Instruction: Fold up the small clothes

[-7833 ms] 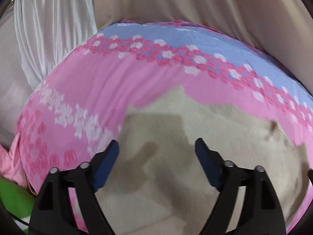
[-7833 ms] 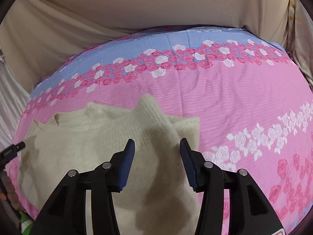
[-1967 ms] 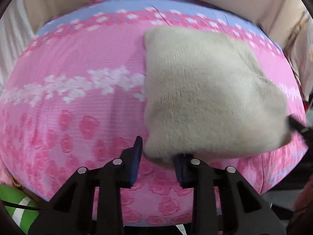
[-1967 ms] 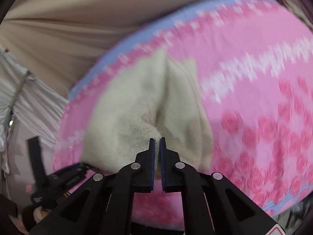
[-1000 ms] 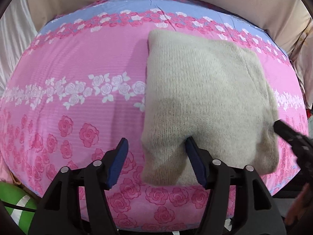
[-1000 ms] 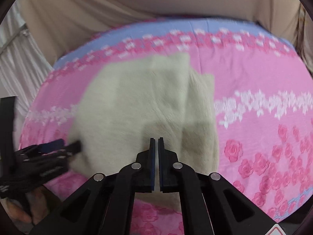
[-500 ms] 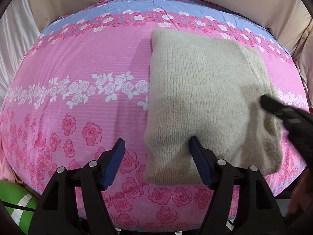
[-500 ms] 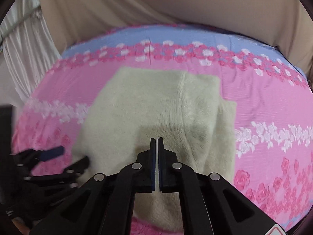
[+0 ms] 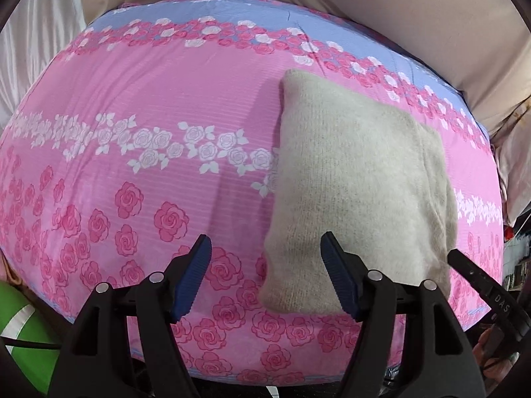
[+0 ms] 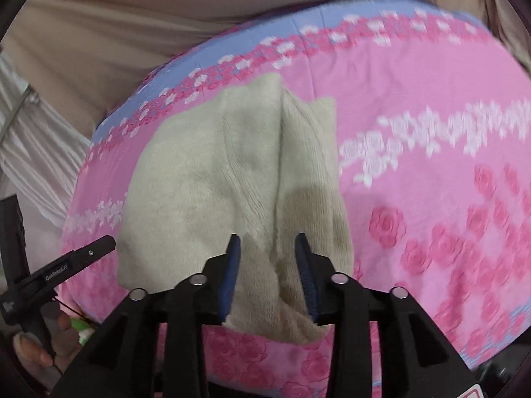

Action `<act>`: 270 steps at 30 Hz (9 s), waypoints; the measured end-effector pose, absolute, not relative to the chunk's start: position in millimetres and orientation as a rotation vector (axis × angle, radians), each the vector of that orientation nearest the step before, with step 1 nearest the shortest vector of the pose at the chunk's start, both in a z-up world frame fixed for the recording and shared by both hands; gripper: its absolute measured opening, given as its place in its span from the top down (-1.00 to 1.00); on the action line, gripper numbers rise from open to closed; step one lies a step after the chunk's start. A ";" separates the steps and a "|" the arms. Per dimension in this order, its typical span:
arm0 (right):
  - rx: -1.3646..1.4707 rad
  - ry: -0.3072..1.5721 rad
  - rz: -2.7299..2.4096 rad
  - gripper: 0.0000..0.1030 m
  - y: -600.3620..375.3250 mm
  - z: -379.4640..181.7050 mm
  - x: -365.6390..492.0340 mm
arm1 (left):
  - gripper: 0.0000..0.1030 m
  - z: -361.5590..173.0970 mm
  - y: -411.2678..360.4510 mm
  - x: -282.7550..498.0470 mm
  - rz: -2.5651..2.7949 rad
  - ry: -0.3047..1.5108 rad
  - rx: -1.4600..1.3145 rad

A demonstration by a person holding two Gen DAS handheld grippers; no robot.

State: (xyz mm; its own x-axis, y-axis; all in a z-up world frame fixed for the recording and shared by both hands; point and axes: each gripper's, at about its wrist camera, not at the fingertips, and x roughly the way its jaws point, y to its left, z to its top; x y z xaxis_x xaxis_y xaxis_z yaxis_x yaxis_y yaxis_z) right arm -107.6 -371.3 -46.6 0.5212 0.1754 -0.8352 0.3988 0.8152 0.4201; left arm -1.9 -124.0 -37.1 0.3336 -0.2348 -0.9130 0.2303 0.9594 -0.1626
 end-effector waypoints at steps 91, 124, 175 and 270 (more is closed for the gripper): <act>0.956 1.011 -0.154 -0.71 -402.4 -112.2 -116.9 | -0.87 -97.0 -167.4 29.2 -0.435 1.364 -0.240; 0.487 0.554 -0.078 0.51 -378.0 119.6 -126.2 | 0.07 112.4 -191.6 4.9 -0.821 0.984 -0.219; 0.737 0.984 -0.109 -0.66 -386.7 -53.4 -133.6 | -0.76 -86.4 -90.1 15.1 -0.581 1.326 -0.297; 0.297 0.816 -0.345 -0.60 -137.1 -2.1 -48.1 | -0.63 -45.2 -21.3 6.1 -0.282 0.882 0.233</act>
